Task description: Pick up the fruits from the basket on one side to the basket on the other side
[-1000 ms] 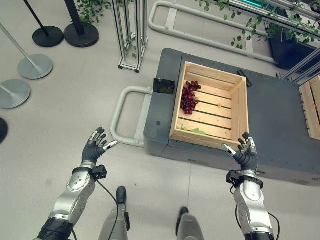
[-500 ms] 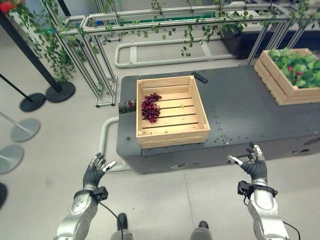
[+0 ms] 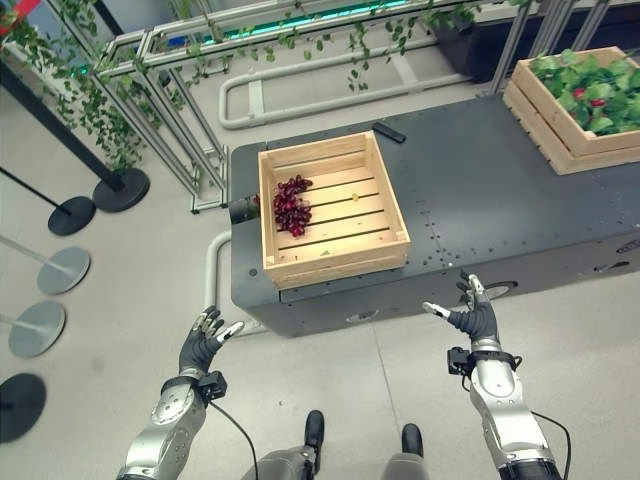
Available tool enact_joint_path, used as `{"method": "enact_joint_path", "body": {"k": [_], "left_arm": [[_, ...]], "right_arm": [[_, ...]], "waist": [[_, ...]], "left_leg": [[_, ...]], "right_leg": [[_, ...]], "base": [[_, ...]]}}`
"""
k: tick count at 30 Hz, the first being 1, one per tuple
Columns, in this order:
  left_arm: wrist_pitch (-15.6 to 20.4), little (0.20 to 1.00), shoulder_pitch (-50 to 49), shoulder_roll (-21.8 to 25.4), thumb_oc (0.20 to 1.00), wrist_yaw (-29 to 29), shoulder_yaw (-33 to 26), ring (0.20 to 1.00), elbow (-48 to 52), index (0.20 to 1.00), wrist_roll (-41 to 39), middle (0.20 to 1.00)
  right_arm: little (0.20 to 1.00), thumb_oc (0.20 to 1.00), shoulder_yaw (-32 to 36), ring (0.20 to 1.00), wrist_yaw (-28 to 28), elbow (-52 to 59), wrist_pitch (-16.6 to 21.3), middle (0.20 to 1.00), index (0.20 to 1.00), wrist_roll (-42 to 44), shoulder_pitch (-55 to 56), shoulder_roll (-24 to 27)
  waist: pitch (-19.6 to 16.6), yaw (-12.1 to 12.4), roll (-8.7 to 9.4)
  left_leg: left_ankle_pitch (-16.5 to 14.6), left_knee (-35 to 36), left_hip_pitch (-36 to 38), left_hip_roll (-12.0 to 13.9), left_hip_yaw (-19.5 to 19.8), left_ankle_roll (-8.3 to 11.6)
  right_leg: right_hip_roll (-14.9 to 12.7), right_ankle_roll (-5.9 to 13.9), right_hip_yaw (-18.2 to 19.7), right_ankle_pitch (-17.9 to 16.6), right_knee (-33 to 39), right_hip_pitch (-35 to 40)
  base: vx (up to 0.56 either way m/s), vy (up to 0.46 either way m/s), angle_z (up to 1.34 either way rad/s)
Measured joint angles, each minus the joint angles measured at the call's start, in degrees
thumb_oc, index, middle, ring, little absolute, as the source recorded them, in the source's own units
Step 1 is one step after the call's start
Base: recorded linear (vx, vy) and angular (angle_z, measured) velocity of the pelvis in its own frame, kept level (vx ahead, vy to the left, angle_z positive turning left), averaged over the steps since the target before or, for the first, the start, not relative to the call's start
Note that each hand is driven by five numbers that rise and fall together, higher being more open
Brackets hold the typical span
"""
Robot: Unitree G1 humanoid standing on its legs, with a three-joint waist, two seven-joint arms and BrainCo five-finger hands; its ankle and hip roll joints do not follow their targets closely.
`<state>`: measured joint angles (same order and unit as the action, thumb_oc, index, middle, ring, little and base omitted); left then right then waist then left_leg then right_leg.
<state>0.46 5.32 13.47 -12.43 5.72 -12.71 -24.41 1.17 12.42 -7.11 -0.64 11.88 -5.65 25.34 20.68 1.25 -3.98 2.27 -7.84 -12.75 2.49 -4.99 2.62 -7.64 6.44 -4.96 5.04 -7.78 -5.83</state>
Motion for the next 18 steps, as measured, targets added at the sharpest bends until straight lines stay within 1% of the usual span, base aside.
{"method": "enact_joint_path", "body": {"k": [3, 4, 5, 6, 7, 8, 9, 10, 11, 12, 13, 14, 15, 16, 17, 18], "left_arm": [[-0.1, 1.0, -0.7, 0.1, 1.0, -0.2, 0.0, 1.0, -0.1, 1.0, 0.0, 1.0], [-0.1, 1.0, -0.3, 0.1, 1.0, -0.2, 0.1, 1.0, -0.1, 1.0, 0.0, 1.0], [-0.1, 1.0, 0.0, 0.1, 1.0, -0.2, 0.2, 1.0, -0.1, 1.0, 0.1, 1.0], [-0.1, 1.0, 0.4, 0.1, 1.0, -0.2, 0.3, 1.0, 0.0, 1.0, 0.1, 1.0], [-0.1, 1.0, 1.1, 0.2, 1.0, -0.2, 0.4, 1.0, 0.1, 1.0, 0.2, 1.0], [-0.1, 1.0, 1.8, 0.3, 1.0, -0.2, 0.4, 1.0, -0.1, 1.0, 0.6, 1.0], [-0.3, 1.0, 2.5, 0.6, 1.0, -0.4, 0.7, 1.0, -0.3, 1.0, 1.2, 1.0], [-0.3, 1.0, 2.8, 1.0, 1.0, -0.5, 1.1, 1.0, -0.3, 1.0, 1.2, 1.0], [-0.4, 1.0, 3.6, 1.5, 1.0, -0.8, 1.8, 1.0, -0.4, 1.0, 1.2, 1.0], [-0.5, 1.0, 3.9, 1.7, 1.0, -0.9, 2.2, 1.0, -0.4, 1.0, 1.2, 1.0], [-0.6, 1.0, 4.0, 2.2, 1.0, -1.0, 2.7, 1.0, -0.3, 1.0, 1.2, 1.0], [-0.8, 1.0, 4.0, 2.7, 1.0, -1.1, 2.9, 1.0, -0.3, 1.0, 1.2, 1.0], [-1.0, 1.0, 3.8, 3.3, 1.0, -1.5, 2.7, 1.0, -0.5, 1.0, 1.2, 1.0], [-1.0, 1.0, 3.8, 3.5, 1.0, -1.7, 2.5, 1.0, -0.3, 1.0, 1.2, 1.0], [-1.1, 1.0, 3.8, 3.5, 1.0, -2.0, 2.6, 1.0, -0.3, 1.0, 1.2, 1.0], [-1.0, 1.0, 4.2, 3.5, 1.0, -2.3, 2.8, 1.0, -0.2, 1.0, 1.2, 1.0]], "right_arm": [[1.0, 1.0, -0.7, 1.0, 0.3, -0.2, 0.0, 1.0, 1.0, -0.2, -3.2, -0.1], [1.0, 1.0, -0.9, 1.0, 0.3, -0.1, 0.3, 1.0, 1.0, -0.8, -4.2, 0.1], [1.0, 1.0, -0.9, 1.0, 0.3, -0.3, 0.3, 1.0, 1.0, -1.2, -4.6, 0.0], [1.0, 1.0, -1.2, 1.0, 0.3, -0.6, 0.3, 1.0, 1.0, -1.2, -4.8, 0.0], [1.0, 1.0, -1.2, 1.0, 0.2, -0.7, 0.3, 1.0, 1.0, -1.2, -4.8, -0.2], [1.0, 1.0, -1.4, 1.0, 0.2, -1.0, 0.3, 1.0, 1.0, -1.2, -5.3, -0.1], [1.0, 1.0, -2.1, 1.0, 0.2, -2.0, 0.1, 1.0, 1.0, -1.2, -5.9, -0.1], [1.0, 1.0, -2.2, 1.0, 0.2, -2.0, 0.1, 1.0, 1.0, -1.2, -5.8, -0.1], [1.0, 1.0, -2.4, 1.0, 0.6, -2.0, 0.0, 1.0, 1.0, -1.5, -6.6, -0.6], [1.0, 1.0, -2.5, 1.0, 0.7, -2.0, 0.0, 1.0, 1.0, -1.6, -6.8, -0.9], [1.0, 1.0, -2.6, 1.0, 0.7, -2.0, 0.0, 1.0, 1.0, -1.7, -6.5, -1.8], [1.0, 1.0, -2.8, 1.0, 0.7, -1.9, -0.1, 1.0, 1.0, -1.7, -5.8, -2.8], [1.0, 1.0, -3.5, 1.0, 0.7, -1.9, 0.0, 1.0, 1.0, -1.7, -5.7, -3.4], [1.0, 1.0, -3.5, 1.0, 0.8, -1.9, 0.0, 1.0, 1.0, -1.7, -5.7, -3.5], [1.0, 1.0, -3.5, 1.0, 1.2, -1.7, 0.0, 1.0, 1.0, -1.7, -5.1, -3.5], [1.0, 1.0, -2.8, 1.0, 1.5, -0.8, 0.0, 1.0, 1.0, -1.7, -4.6, -3.6]], "waist": [[0.5, 0.2, 0.73], [0.7, 0.9, 1.19], [0.8, 1.0, 1.59], [0.8, 1.2, 2.42], [0.8, 1.1, 3.33], [1.1, 1.0, 3.65], [1.1, 0.9, 3.83], [1.1, 1.0, 4.1], [2.0, -0.5, 4.43], [2.6, -1.0, 4.52], [2.9, -1.8, 4.77], [2.8, -1.9, 5.11], [2.9, -1.1, 5.39], [2.9, -1.3, 5.34], [3.0, -2.0, 5.02], [3.1, -2.3, 4.66]], "left_leg": [[0.2, 0.5, 1.5, 1.2, -0.8, 0.03], [-0.1, 0.8, 2.2, 1.3, -1.1, 0.32], [-0.4, 0.9, 2.5, 1.2, -1.1, 0.41], [-0.6, 1.3, 3.2, 1.1, -1.3, 0.49], [-0.8, 1.4, 3.6, 1.0, -1.4, 0.34], [-1.1, 1.4, 3.8, 1.2, -1.8, 0.14], [-0.7, 2.1, 4.4, 2.0, -2.5, -0.17], [-0.7, 3.0, 5.3, 2.2, -2.9, -0.22], [-2.7, 0.2, 5.0, 2.1, -4.4, -0.98], [-2.7, 0.1, 5.5, 2.1, -4.5, -1.22], [-2.6, 1.3, 6.8, 2.5, -4.0, -1.4], [-2.8, 1.8, 7.6, 2.7, -3.9, -1.65], [-3.0, 2.6, 9.2, 3.0, -4.5, -1.49], [-3.1, 3.0, 9.4, 2.9, -4.2, -1.58], [-3.3, 4.0, 10.1, 2.9, -2.9, -1.2], [-2.8, 5.0, 10.1, 2.3, -1.8, -0.73]], "right_leg": [[1.2, -0.73, -0.5, -1.1, 2.6, 2.8], [1.4, -0.84, -0.5, -1.2, 3.6, 3.9], [1.4, -0.87, -0.5, -1.2, 4.3, 4.7], [1.4, -0.87, -0.9, -0.8, 4.3, 5.3], [1.3, -0.47, -1.3, -0.3, 3.6, 5.5], [1.4, 0.37, -1.5, 0.6, 0.4, 4.3], [1.1, 1.73, -2.5, 1.7, -6.7, 0.8], [0.8, 2.05, -3.3, 1.9, -10.0, -0.6], [0.1, 3.79, -2.9, 1.1, -22.5, -5.5], [-0.2, 4.56, -1.3, -0.8, -29.8, -8.7], [-0.3, 6.65, 0.5, -3.1, -35.4, -11.7], [0.4, 7.98, 1.7, -3.9, -38.1, -13.6], [0.1, 5.06, 0.7, -2.2, -35.8, -16.1], [-0.1, 4.31, 0.1, -1.7, -33.3, -16.4], [-0.4, 2.94, 0.4, -0.8, -25.7, -15.7], [-0.4, 3.19, 2.2, -1.1, -11.5, -13.3]], "base": [[0.3, -0.038, 0.03], [0.34, 0.002, -0.06], [0.3, 0.013, 0.04], [0.24, 0.023, 0.15], [0.2, 0.038, 0.12], [0.21, 0.1, 0.09], [0.14, 0.085, -0.04], [0.12, 0.115, 0.14], [0.11, 0.065, 0.26], [0.21, 0.063, 0.48], [0.15, 0.016, 0.39], [0.29, -0.093, 0.21], [0.34, -0.173, 0.15], [0.45, -0.214, 0.33], [0.32, -0.179, 0.66], [0.38, -0.222, 0.72]]}}
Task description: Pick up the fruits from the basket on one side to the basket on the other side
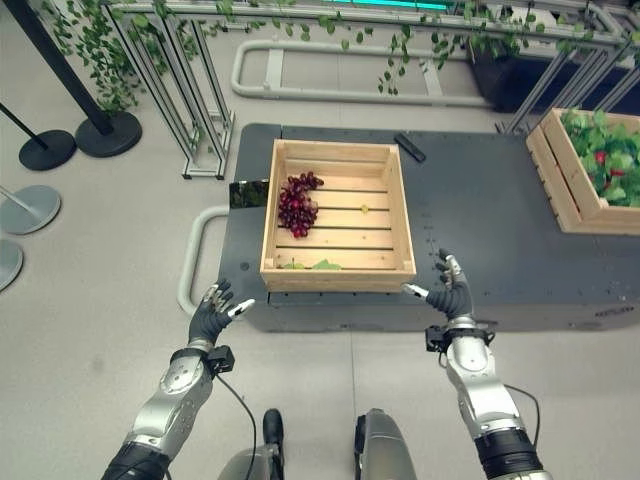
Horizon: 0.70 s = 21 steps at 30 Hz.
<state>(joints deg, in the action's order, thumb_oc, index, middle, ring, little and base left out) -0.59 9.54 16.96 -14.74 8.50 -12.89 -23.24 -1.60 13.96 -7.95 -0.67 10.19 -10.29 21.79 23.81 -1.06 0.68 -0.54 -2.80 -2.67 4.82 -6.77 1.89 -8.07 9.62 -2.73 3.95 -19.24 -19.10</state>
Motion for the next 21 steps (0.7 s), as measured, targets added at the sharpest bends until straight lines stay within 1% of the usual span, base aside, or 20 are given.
{"method": "enact_joint_path", "body": {"k": [1, 2, 3, 4, 5, 6, 7, 8, 10, 11, 12, 13, 14, 15, 16, 17, 18, 19, 20, 21], "left_arm": [[0.0, 1.0, 0.4, 0.4, 1.0, 0.0, -0.1, 1.0, -0.2, 1.0, 0.0, 1.0], [-0.1, 1.0, 0.4, 0.6, 1.0, -0.1, -0.1, 1.0, -0.3, 1.0, 0.0, 1.0], [-0.1, 1.0, 0.3, 0.6, 1.0, -0.3, 0.0, 1.0, -0.3, 1.0, 0.0, 1.0], [-0.1, 1.0, -0.2, 0.5, 1.0, -0.4, -0.5, 1.0, -0.3, 1.0, 0.0, 1.0], [-0.1, 1.0, -0.6, 0.4, 1.0, -0.4, -0.5, 1.0, -0.3, 1.0, 0.1, 1.0], [-0.1, 1.0, -1.6, -0.2, 1.0, -0.4, -0.6, 1.0, -0.3, 1.0, 0.1, 1.0], [-0.1, 1.0, -2.1, -0.6, 1.0, -0.5, -0.7, 1.0, -0.3, 1.0, 0.1, 1.0], [-0.2, 1.0, -2.1, -1.7, 1.0, -0.3, -0.4, 1.0, -0.3, 1.0, 0.1, 1.0], [-0.6, 1.0, -2.4, -3.4, 1.0, -1.4, -0.5, 1.0, -1.0, 1.0, 0.0, 1.0], [-0.6, 1.0, -2.5, -3.8, 1.0, -1.5, -0.7, 1.0, -1.6, 1.0, 0.0, 1.0], [-0.6, 1.0, -2.5, -4.4, 1.0, -1.5, -1.0, 1.0, -2.4, 1.0, 0.0, 1.0], [-0.5, 1.0, -2.6, -4.8, 1.0, -1.2, -0.7, 1.0, -1.9, 1.0, 0.0, 1.0], [-0.2, 1.0, -2.6, -4.7, 1.0, -1.1, -0.7, 1.0, -1.9, 1.0, 0.0, 1.0], [-0.1, 1.0, -2.6, -4.3, 1.0, -1.0, -1.4, 1.0, -1.7, 1.0, -0.1, 1.0], [-0.1, 1.0, -2.3, -3.9, 1.0, -1.0, -1.4, 1.0, -1.8, 1.0, -0.1, 1.0], [-0.1, 1.0, -2.4, -3.9, 1.0, -1.0, -1.3, 1.0, -1.7, 1.0, -0.1, 1.0], [-0.1, 1.0, -2.9, -4.0, 1.0, -1.0, -1.4, 1.0, -1.7, 1.0, -0.2, 1.0], [0.0, 1.0, -3.5, -4.7, 1.0, -1.1, -1.5, 1.0, -1.6, 1.0, -0.2, 1.0], [0.0, 1.0, -4.0, -4.7, 1.0, -1.0, -1.5, 1.0, -1.7, 1.0, -0.3, 1.0], [0.0, 1.0, -4.2, -4.9, 1.0, -1.0, -1.1, 1.0, -1.7, 1.0, -0.6, 1.0]], "right_arm": [[1.0, 1.0, 0.3, 1.0, 0.5, 0.1, 0.0, 1.0, 1.0, 0.0, 0.1, -0.3], [1.0, 1.0, 0.3, 1.0, 0.6, 0.2, 0.0, 1.0, 1.0, 0.0, 0.4, -0.4], [1.0, 1.0, 0.5, 1.0, 0.8, 0.6, 0.0, 1.0, 1.0, 0.0, 1.0, -0.5], [1.0, 1.0, 0.6, 1.0, 1.0, 0.4, 0.0, 1.0, 1.0, 0.0, 1.0, -0.4], [1.0, 1.0, 0.6, 1.0, 1.0, 0.3, -0.1, 1.0, 1.0, 0.0, 0.9, -0.5], [1.0, 1.0, 0.5, 1.0, 1.1, 0.2, -0.2, 1.0, 1.0, 0.0, 0.7, -0.5], [1.0, 1.0, 0.6, 1.0, 1.2, 0.2, -0.2, 1.0, 1.0, 0.0, 0.5, -0.5], [1.0, 1.0, 1.0, 1.0, 1.6, 0.3, -0.2, 1.0, 1.0, 0.0, 0.4, -0.3], [1.0, 1.0, 1.7, 1.0, 2.0, 0.3, -0.4, 1.0, 1.0, -0.6, 0.4, 0.3], [1.0, 1.0, 1.8, 1.0, 2.0, 0.1, -0.5, 1.0, 1.0, -0.8, 0.5, 0.5], [1.0, 1.0, 1.8, 1.0, 2.0, -0.6, -0.5, 1.0, 1.0, -0.9, 0.5, 0.6], [1.0, 1.0, 1.7, 1.0, 1.9, -0.7, -0.9, 1.0, 1.0, -1.2, 1.1, 0.7], [1.0, 1.0, 1.7, 1.0, 1.8, -0.5, -0.9, 1.0, 1.0, -1.3, 1.1, 0.7], [1.0, 1.0, 1.0, 1.0, 1.6, -0.5, -0.8, 1.0, 1.0, -1.3, 0.2, 0.7], [1.0, 1.0, 0.8, 1.0, 1.3, -0.4, -0.8, 1.0, 1.0, -1.3, 0.0, 0.7], [1.0, 1.0, 0.8, 1.0, 1.1, -0.3, -0.8, 1.0, 1.0, -1.3, 0.1, 0.7], [1.0, 1.0, 0.9, 1.0, 0.9, -0.2, -0.8, 1.0, 1.0, -1.3, 0.1, 0.8], [1.0, 1.0, 1.1, 1.0, 0.8, 0.1, -0.8, 1.0, 1.0, -1.2, 0.1, 1.2], [1.0, 1.0, 0.9, 1.0, 0.8, 0.1, -0.8, 1.0, 1.0, -1.3, -0.1, 1.3], [1.0, 1.0, 1.0, 1.0, 0.8, 0.3, -0.9, 1.0, 1.0, -1.3, -0.2, 1.6]], "waist": [[0.1, 0.0, 0.45], [0.1, -0.2, 0.78], [0.0, -0.6, 0.96], [0.0, -1.6, 0.4], [-0.1, -1.7, 0.07], [-0.1, -1.8, -0.23], [-0.2, -2.4, -0.46], [-0.1, -3.7, -0.62], [0.1, -4.7, -0.92], [0.0, -4.7, -1.22], [0.1, -5.0, -1.37], [-0.2, -5.1, -1.46], [-0.5, -5.0, -1.62], [-0.6, -4.1, -1.76], [-0.7, -3.9, -1.57], [-0.9, -3.6, -1.59], [-1.4, -2.6, -2.35], [-1.5, -2.2, -2.61], [-1.6, -1.6, -2.67], [-1.6, -1.4, -2.58]], "left_leg": [[0.7, 0.6, 0.2, -0.7, 0.6, 1.17], [0.5, 1.5, 0.5, -0.8, 1.1, 1.46], [0.9, 3.3, 1.2, -1.2, 2.2, 2.5], [1.2, 4.9, 1.7, -0.8, 3.7, 3.23], [1.3, 5.8, 2.3, -0.3, 3.8, 3.17], [1.2, 6.8, 3.4, 0.9, 3.5, 3.53], [0.9, 6.9, 3.7, 1.7, 3.7, 3.97], [1.1, 6.8, 4.4, 2.3, 3.4, 4.07], [1.2, 5.4, 5.6, 3.0, 3.7, 4.2], [1.5, 4.6, 6.0, 3.1, 3.8, 5.14], [1.5, 3.3, 6.1, 3.2, 4.4, 5.52], [1.4, 0.8, 6.0, 2.9, 5.0, 5.58], [1.5, -0.2, 5.9, 2.9, 5.2, 5.58], [1.4, -3.6, 4.8, 2.9, 5.7, 5.79], [1.1, -9.6, 2.3, 2.7, 6.2, 6.21], [1.0, -12.2, 1.2, 2.7, 6.7, 6.29], [1.4, -15.9, -0.1, 2.6, 8.0, 6.5], [3.3, -25.1, -4.7, 2.0, 11.2, 8.15], [3.9, -27.4, -6.4, 0.9, 12.7, 7.57], [2.9, -28.8, -7.6, -0.5, 13.9, 7.83]], "right_leg": [[-1.5, -0.22, 0.5, -1.7, 6.1, 0.2], [-2.0, -0.36, 1.5, -2.5, 9.2, 0.2], [-1.7, 0.02, 1.7, -5.3, 16.9, 2.1], [-1.4, -1.4, 0.0, -10.9, 18.1, 2.8], [-0.9, -1.93, -1.0, -12.7, 18.2, 2.9], [0.3, -3.73, -2.2, -14.8, 18.0, 2.8], [1.4, -5.59, -2.3, -14.9, 18.1, 3.1], [2.6, -7.13, -2.7, -14.0, 17.3, 3.5], [3.3, -8.02, -3.1, -12.8, 16.6, 5.1], [3.5, -7.53, -3.3, -11.9, 16.7, 5.9], [3.2, -7.18, -3.8, -10.8, 16.1, 6.8], [2.9, -7.04, -4.3, -9.5, 15.2, 8.1], [3.0, -7.35, -4.3, -9.1, 15.0, 8.4], [3.0, -7.34, -4.3, -7.4, 13.7, 8.5], [2.8, -7.99, -4.0, -6.6, 13.2, 8.6], [2.8, -8.48, -3.7, -6.5, 13.2, 9.0], [3.2, -9.25, -3.9, -5.9, 12.8, 9.4], [2.9, -10.6, -3.8, -4.9, 11.8, 9.8], [2.9, -11.43, -3.2, -4.5, 11.6, 10.0], [2.7, -12.28, -2.2, -4.1, 11.4, 10.1]], "base": [[0.28, -0.178, 0.54], [0.26, -0.169, 0.49], [0.16, -0.107, 0.57], [0.27, -0.175, 0.5], [0.28, -0.157, 0.16], [0.27, -0.155, -0.18], [0.23, -0.153, -0.25], [0.28, -0.234, -0.08], [0.33, -0.295, -0.07], [0.26, -0.25, 0.0], [0.19, -0.209, 0.27], [0.25, -0.285, 0.29], [0.21, -0.272, 0.17], [0.19, -0.25, 0.01], [0.17, -0.234, 0.0], [0.11, -0.148, -0.02], [0.15, -0.155, -0.11], [0.15, -0.132, -0.1], [0.23, -0.155, -0.12], [0.21, -0.078, -0.09]]}}
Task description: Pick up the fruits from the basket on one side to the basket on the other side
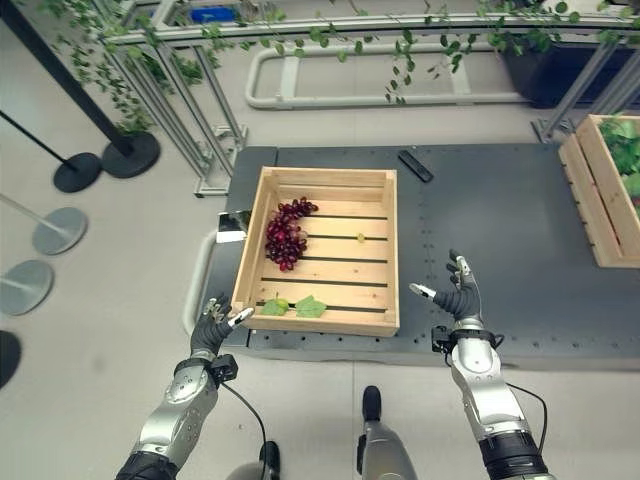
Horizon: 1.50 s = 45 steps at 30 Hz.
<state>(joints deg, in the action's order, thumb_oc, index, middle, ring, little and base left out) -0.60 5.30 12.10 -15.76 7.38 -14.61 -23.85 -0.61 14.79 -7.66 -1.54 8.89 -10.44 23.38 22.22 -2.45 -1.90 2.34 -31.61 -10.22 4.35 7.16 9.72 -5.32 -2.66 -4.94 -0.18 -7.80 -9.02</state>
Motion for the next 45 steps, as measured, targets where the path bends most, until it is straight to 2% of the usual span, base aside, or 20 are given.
{"method": "enact_joint_path", "body": {"k": [1, 2, 3, 4, 6, 7, 9, 10, 11, 12, 16, 17, 20, 24, 29, 34, 39, 45], "left_arm": [[-0.1, 1.0, 0.0, -0.6, 1.0, 0.0, 0.1, 1.0, -0.1, 1.0, -0.4, 1.0], [-0.1, 1.0, 0.3, -1.0, 1.0, 0.0, 0.3, 1.0, 0.0, 1.0, -0.6, 1.0], [-0.1, 1.0, 0.2, -0.8, 1.0, 0.0, 0.4, 1.0, 0.0, 1.0, -0.7, 1.0], [-0.1, 1.0, 0.0, -0.2, 1.0, 0.0, 0.4, 1.0, 0.0, 1.0, -0.7, 1.0], [-0.1, 1.0, -0.3, 0.1, 1.0, -0.1, 0.4, 1.0, 0.0, 1.0, -0.7, 1.0], [-0.2, 1.0, 0.1, 0.0, 1.0, -0.2, 0.5, 1.0, -0.4, 1.0, -0.6, 1.0], [-0.2, 1.0, -0.7, 0.1, 1.0, -0.4, 0.5, 1.0, -0.3, 1.0, -0.6, 1.0], [-0.2, 1.0, -1.0, -0.4, 1.0, -0.4, 1.2, 1.0, -0.7, 1.0, -0.6, 1.0], [-0.2, 1.0, -1.2, -0.9, 1.0, -0.5, 1.5, 1.0, -0.5, 1.0, -0.6, 1.0], [-0.1, 1.0, -1.6, -1.0, 1.0, -0.5, 3.0, 1.0, -0.2, 1.0, -0.7, 1.0], [-0.1, 1.0, -0.4, -1.0, 1.0, -1.1, 3.8, 1.0, -0.8, 1.0, -0.7, 1.0], [0.1, 1.0, -0.7, -0.7, 1.0, -1.1, 4.0, 1.0, -0.6, 1.0, -0.7, 1.0], [0.1, 1.0, -1.6, 0.6, 1.0, -1.4, 3.7, 1.0, -0.6, 1.0, -2.2, 1.0], [0.1, 1.0, -3.1, 1.5, 1.0, -2.2, 3.3, 1.0, -0.7, 1.0, -2.9, 1.0], [0.5, 1.0, -1.1, 1.5, 1.0, -3.4, 2.6, 1.0, -0.6, 1.0, -2.9, 1.0], [2.0, 1.0, 1.5, 1.5, 1.0, -4.3, 2.5, 1.0, -0.5, 1.0, -3.7, 1.0], [2.5, 1.0, 2.5, 1.5, 1.0, -5.1, 2.6, 1.0, -0.5, 1.0, -4.0, 1.0], [2.6, 1.0, 4.2, 1.6, 1.0, -6.2, 2.6, 1.0, -0.5, 1.0, -4.4, 1.0]], "right_arm": [[1.0, 1.0, 0.4, 1.0, 0.4, -0.2, -0.2, 1.0, 1.0, -0.2, -0.1, 0.1], [1.0, 1.0, 0.8, 1.0, 0.7, -0.6, -1.0, 1.0, 1.0, -0.4, -0.2, 0.2], [1.0, 1.0, 0.7, 1.0, 0.7, -0.6, -1.3, 1.0, 1.0, -0.5, -0.5, 0.0], [1.0, 1.0, 0.0, 1.0, 0.8, -0.6, -1.3, 1.0, 1.0, -0.5, -0.7, -0.2], [1.0, 1.0, -0.8, 1.0, 1.0, -0.6, -1.6, 1.0, 1.0, -0.9, -0.6, 0.3], [1.0, 1.0, -1.4, 1.0, 1.2, -0.7, -1.8, 1.0, 1.0, -1.8, -0.8, 1.4], [1.0, 1.0, -1.9, 1.0, 1.3, -0.7, -2.5, 1.0, 1.0, -3.1, -1.3, 2.5], [1.0, 1.0, -1.6, 1.0, 1.4, -0.8, -2.9, 1.0, 1.0, -3.9, -1.2, 3.5], [1.0, 1.0, -2.1, 1.0, 1.6, -1.1, -3.5, 1.0, 1.0, -3.9, -1.8, 4.4], [1.0, 1.0, -3.5, 1.0, 1.7, -2.4, -4.3, 1.0, 1.0, -3.9, -4.6, 6.1], [1.0, 1.0, -7.1, 1.0, 2.0, -10.8, -5.1, 1.0, 1.0, -3.6, -14.1, 6.3], [1.0, 1.0, -9.2, 1.0, 2.1, -14.8, -5.5, 1.0, 1.0, -2.9, -18.4, 6.9], [1.0, 1.0, -11.4, 1.0, 2.0, -18.5, -6.1, 1.0, 1.0, -2.5, -24.0, 7.6], [1.0, 1.0, -14.6, 1.0, 2.1, -23.7, -7.1, 1.0, 1.0, -2.6, -32.5, 8.8], [1.0, 1.0, -17.0, 1.0, 2.1, -27.6, -8.2, 1.0, 1.0, -2.6, -37.4, 8.8], [1.0, 1.0, -21.0, 1.0, 2.1, -38.8, -8.9, 1.0, 1.0, -2.6, -47.3, 8.9], [1.0, 1.0, -21.5, 1.0, 2.2, -46.2, -8.7, 1.0, 1.0, -1.4, -50.9, 9.0], [1.0, 1.0, -21.3, 1.0, 2.7, -52.6, -8.6, 1.0, 1.0, 2.1, -52.4, 7.8]], "waist": [[0.1, 0.2, 0.22], [0.2, 0.5, 0.44], [0.3, 0.7, 0.35], [0.3, 1.1, 0.3], [0.3, 1.8, 0.2], [0.3, 1.7, 0.1], [0.3, 2.3, -0.2], [0.3, 0.6, -1.52], [0.3, 0.0, -2.84], [0.2, -0.5, -4.76], [0.5, 0.9, -4.29], [0.6, 2.6, -4.24], [1.1, 5.0, -3.47], [1.7, 5.1, -2.54], [3.8, 6.1, -0.4], [6.5, 7.4, 1.18], [6.8, 10.0, 1.5], [7.1, 11.4, 2.14]], "left_leg": [[-3.1, 3.4, -1.7, -2.5, -1.3, -0.79], [-2.6, 9.9, -2.2, -2.9, -2.8, -1.5], [-2.5, 13.0, -2.9, -2.6, -3.0, -1.71], [-1.4, 19.4, -2.4, -1.2, -3.2, -2.59], [-0.6, 25.4, -2.4, 0.9, -3.6, -3.53], [0.1, 27.1, -2.6, 2.1, -4.1, -2.68], [0.9, 26.0, -2.2, 2.5, -4.7, -3.24], [3.3, 27.5, -1.0, 2.5, -5.8, -3.33], [6.3, 28.3, -0.3, 2.5, -5.7, -3.59], [8.3, 30.1, 0.1, 3.2, -6.6, -2.43], [9.0, 34.3, -0.5, 1.4, -6.5, -3.57], [8.8, 35.4, -0.4, 1.0, -6.5, -3.92], [9.0, 36.5, -0.9, 1.0, -6.5, -4.63], [9.4, 36.5, -3.6, 0.8, -6.3, -5.05], [9.4, 36.5, -5.0, 0.6, -6.4, -5.12], [9.4, 36.5, -7.1, 0.5, -6.6, -5.12], [9.4, 36.5, -8.2, 0.4, -5.8, -5.13], [9.5, 36.5, -8.6, 0.2, -5.1, -5.13]], "right_leg": [[-0.1, -0.19, 1.4, -0.2, 2.1, 1.2], [0.3, -0.75, 1.2, -1.0, 3.5, 2.4], [0.7, -0.68, 1.3, -0.9, 4.1, 3.1], [1.9, -0.65, 1.1, -1.4, 5.2, 4.4], [3.1, -0.74, 0.2, -1.7, 6.7, 6.1], [3.1, -0.69, -2.2, -1.7, 7.8, 7.2], [3.0, -0.17, -4.2, -1.5, 8.6, 8.0], [3.3, 0.99, -5.1, -1.0, 9.2, 9.5], [3.8, 1.58, -5.9, -0.6, 9.4, 10.0], [4.7, 2.82, -5.5, -0.2, 9.3, 9.4], [3.1, 5.03, -5.7, -0.2, 9.0, 6.9], [2.7, 5.82, -5.7, 0.1, 9.1, 6.4], [2.4, 6.01, -5.6, 0.2, 9.0, 5.4], [2.4, 5.93, -5.7, -0.2, 8.9, 2.9], [2.2, 5.85, -5.7, -0.4, 9.4, 1.7], [2.2, 5.81, -5.9, -0.6, 10.1, 0.0], [2.2, 5.84, -5.9, -0.6, 10.7, -0.3], [2.3, 5.86, -6.0, -0.6, 11.3, 0.0]], "base": [[0.26, -0.034, -0.06], [0.26, 0.002, -0.04], [0.23, 0.017, -0.13], [0.18, -0.008, -0.23], [0.14, 0.004, -0.28], [0.12, 0.052, -0.27], [0.06, 0.022, -0.2], [0.0, 0.005, 0.12], [0.0, 0.009, 0.28], [0.03, 0.055, 0.19], [0.04, 0.067, 0.11], [0.01, 0.079, 0.1], [0.0, 0.087, 0.06], [0.0, 0.109, 0.01], [0.0, 0.113, -0.02], [0.0, 0.093, 0.02], [0.0, 0.06, 0.09], [0.0, 0.037, 0.07]]}}
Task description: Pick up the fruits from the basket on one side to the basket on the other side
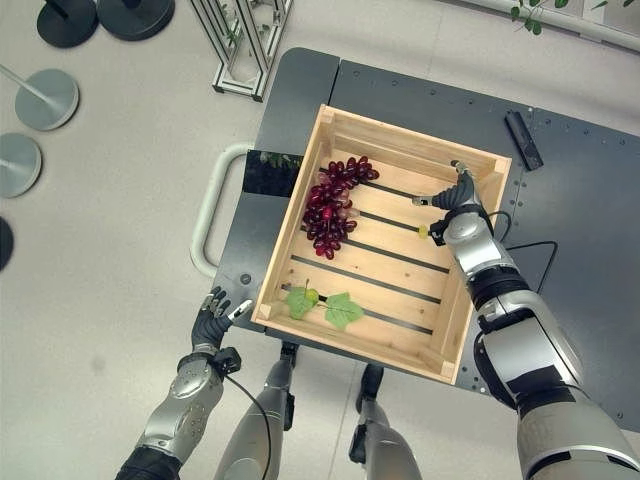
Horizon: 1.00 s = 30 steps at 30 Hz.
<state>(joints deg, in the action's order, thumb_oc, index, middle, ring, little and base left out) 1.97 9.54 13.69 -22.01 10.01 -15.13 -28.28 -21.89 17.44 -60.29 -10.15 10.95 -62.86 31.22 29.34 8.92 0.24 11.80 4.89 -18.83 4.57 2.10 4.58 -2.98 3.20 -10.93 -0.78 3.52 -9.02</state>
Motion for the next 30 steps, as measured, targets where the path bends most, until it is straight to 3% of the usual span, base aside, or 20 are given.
{"method": "enact_joint_path", "body": {"k": [10, 13, 20, 26, 30], "left_arm": [[0.1, 1.0, 2.6, -0.2, 1.0, -2.4, 1.3, 1.0, -1.0, 1.0, -0.2, 1.0], [0.3, 1.0, 3.9, -0.1, 1.0, -3.4, 0.7, 1.0, -1.7, 1.0, -0.1, 1.0], [0.6, 1.0, 4.4, -0.2, 1.0, -5.3, 0.0, 1.0, -2.1, 1.0, 0.0, 1.0], [0.6, 1.0, 4.3, -0.2, 1.0, -5.7, 0.0, 1.0, -2.2, 1.0, 0.0, 1.0], [0.6, 1.0, 4.2, -0.2, 1.0, -5.7, 0.1, 1.0, -2.3, 1.0, -0.1, 1.0]], "right_arm": [[1.0, 1.0, -2.8, 1.0, 0.7, -0.4, 0.0, 1.0, 1.0, 0.2, -0.4, -10.1], [1.0, 1.0, -7.7, 1.0, 0.6, 9.2, 0.2, 1.0, 1.0, -2.8, 0.5, -10.5], [1.0, 1.0, -9.1, 1.0, 0.0, 28.7, 0.3, 1.0, 1.0, -12.5, 4.0, -7.7], [1.0, 1.0, -7.9, 1.0, -0.5, 25.9, -0.2, 1.0, 1.0, -13.5, 6.4, -9.0], [1.0, 1.0, -6.7, 1.0, -0.1, 20.1, 0.9, 1.0, 1.0, -7.3, 5.9, -12.9]], "waist": [[0.0, 0.1, 0.07], [0.4, 0.1, 0.84], [0.6, -0.1, 3.2], [0.7, 0.1, 3.9], [0.7, 0.5, 3.92]], "left_leg": [[0.0, -0.3, -1.7, 0.1, 1.2, 0.02], [0.0, -0.3, -2.2, 0.1, 1.3, 0.02], [0.0, -0.4, -2.1, 0.1, 1.6, 0.03], [0.2, -0.7, -2.1, 0.0, 2.7, 0.07], [0.2, -0.7, -2.3, -0.1, 2.8, 0.08]], "right_leg": [[0.4, 0.0, -0.9, -0.1, 0.0, -1.0], [0.5, 0.01, -0.9, -0.1, 0.3, -1.2], [0.6, 0.03, -1.1, -0.1, 0.7, -0.5], [0.7, 0.01, -1.9, -0.1, 0.7, 0.1], [0.7, 0.02, -2.1, -0.1, 0.8, 0.1]], "base": [[0.01, 0.007, 0.05], [0.01, -0.009, 0.02], [0.0, -0.004, 0.02], [-0.01, -0.004, 0.08], [0.0, -0.001, 0.01]]}}
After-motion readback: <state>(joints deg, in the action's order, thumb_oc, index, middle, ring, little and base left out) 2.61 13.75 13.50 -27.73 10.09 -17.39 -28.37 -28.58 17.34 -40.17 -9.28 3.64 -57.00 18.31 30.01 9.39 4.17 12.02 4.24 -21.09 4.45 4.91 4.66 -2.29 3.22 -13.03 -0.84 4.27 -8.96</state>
